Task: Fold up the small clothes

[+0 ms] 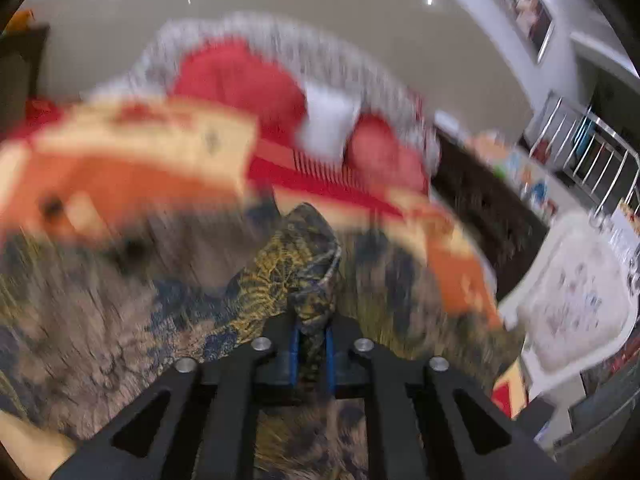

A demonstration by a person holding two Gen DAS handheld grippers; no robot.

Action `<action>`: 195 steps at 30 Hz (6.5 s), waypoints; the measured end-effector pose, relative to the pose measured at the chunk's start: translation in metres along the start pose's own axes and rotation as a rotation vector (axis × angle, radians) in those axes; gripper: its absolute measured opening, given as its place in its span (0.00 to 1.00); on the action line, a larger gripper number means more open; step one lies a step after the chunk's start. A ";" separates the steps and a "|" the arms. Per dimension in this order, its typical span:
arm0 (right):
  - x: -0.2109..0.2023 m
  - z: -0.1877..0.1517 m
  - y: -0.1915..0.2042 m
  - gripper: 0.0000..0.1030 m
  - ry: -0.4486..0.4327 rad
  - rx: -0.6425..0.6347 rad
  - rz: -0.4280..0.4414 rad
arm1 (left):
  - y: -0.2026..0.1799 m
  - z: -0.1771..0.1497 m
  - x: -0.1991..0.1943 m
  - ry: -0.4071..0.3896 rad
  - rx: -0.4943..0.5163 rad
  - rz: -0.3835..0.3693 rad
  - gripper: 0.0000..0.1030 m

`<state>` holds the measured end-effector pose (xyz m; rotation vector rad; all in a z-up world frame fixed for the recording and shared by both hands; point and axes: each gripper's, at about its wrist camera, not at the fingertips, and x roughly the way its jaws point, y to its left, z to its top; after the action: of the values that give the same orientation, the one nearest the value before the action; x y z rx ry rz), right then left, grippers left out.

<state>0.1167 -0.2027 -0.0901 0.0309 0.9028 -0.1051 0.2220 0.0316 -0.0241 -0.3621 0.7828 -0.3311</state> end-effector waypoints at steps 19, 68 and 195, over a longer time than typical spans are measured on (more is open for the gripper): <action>0.005 0.053 0.017 0.44 0.079 0.124 0.552 | 0.065 -0.109 -0.053 0.028 0.043 0.242 0.63; 0.026 0.041 -0.141 0.00 0.130 0.295 0.305 | 0.058 -0.104 -0.036 0.069 0.088 0.298 0.87; -0.216 0.185 -0.367 0.02 -0.293 0.369 0.311 | 0.072 -0.076 -0.016 0.046 0.118 0.482 0.59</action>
<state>0.0907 -0.5645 0.2006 0.4859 0.5681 0.0156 0.1671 0.0876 -0.0954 -0.0482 0.8646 0.0680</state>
